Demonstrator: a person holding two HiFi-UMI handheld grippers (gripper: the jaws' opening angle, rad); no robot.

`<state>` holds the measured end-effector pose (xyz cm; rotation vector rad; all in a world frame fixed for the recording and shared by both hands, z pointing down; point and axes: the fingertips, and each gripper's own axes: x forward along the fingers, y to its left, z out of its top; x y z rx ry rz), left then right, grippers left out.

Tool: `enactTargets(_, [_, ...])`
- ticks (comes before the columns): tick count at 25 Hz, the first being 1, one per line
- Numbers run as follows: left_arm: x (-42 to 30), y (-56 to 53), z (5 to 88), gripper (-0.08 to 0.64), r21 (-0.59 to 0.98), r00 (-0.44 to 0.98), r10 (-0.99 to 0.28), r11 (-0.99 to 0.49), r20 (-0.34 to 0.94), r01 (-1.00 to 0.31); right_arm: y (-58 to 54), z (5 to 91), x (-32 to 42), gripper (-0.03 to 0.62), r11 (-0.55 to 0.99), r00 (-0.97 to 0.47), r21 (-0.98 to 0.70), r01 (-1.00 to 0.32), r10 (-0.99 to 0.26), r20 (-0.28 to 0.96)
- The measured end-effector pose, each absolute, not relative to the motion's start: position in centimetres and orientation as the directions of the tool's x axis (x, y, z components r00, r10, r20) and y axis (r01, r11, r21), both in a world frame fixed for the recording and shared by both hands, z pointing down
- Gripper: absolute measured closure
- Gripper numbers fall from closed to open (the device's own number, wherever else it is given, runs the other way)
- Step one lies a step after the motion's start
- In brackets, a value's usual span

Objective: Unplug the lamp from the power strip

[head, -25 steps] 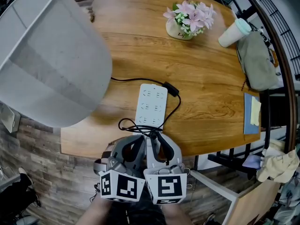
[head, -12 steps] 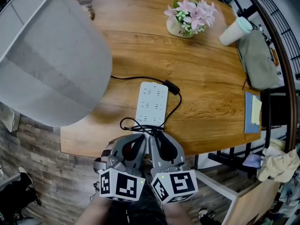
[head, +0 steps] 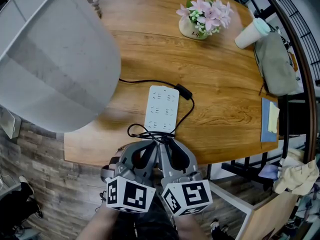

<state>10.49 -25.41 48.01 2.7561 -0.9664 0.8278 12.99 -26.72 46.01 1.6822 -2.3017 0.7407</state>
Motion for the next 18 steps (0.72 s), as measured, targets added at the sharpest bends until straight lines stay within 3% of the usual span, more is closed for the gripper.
enactTargets(3, [10.48, -25.42, 48.09, 0.565, -0.081, 0.644, -0.546, -0.793, 0.536, -0.604, -26.74, 46.04, 13.26, 0.514, 0.2, -0.337, -0.334, -0.921, -0.839, 0.427])
enactTargets(11, [10.76, -25.44, 48.04, 0.565, -0.081, 0.649, -0.548, -0.793, 0.528, -0.604, -26.55, 45.81, 12.6, 0.514, 0.262, -0.321, -0.19, -0.946, -0.828, 0.46])
enactTargets(16, [10.79, -25.4, 48.08, 0.565, -0.075, 0.647, -0.543, -0.794, 0.536, -0.603, -26.44, 45.92, 13.5, 0.514, 0.204, -0.36, -0.376, -0.904, -0.838, 0.411])
enactTargets(18, [10.83, -25.4, 48.1, 0.565, -0.076, 0.645, -0.541, -0.795, 0.54, -0.602, -26.46, 45.92, 13.56, 0.514, 0.2, -0.356, -0.376, -0.905, -0.838, 0.412])
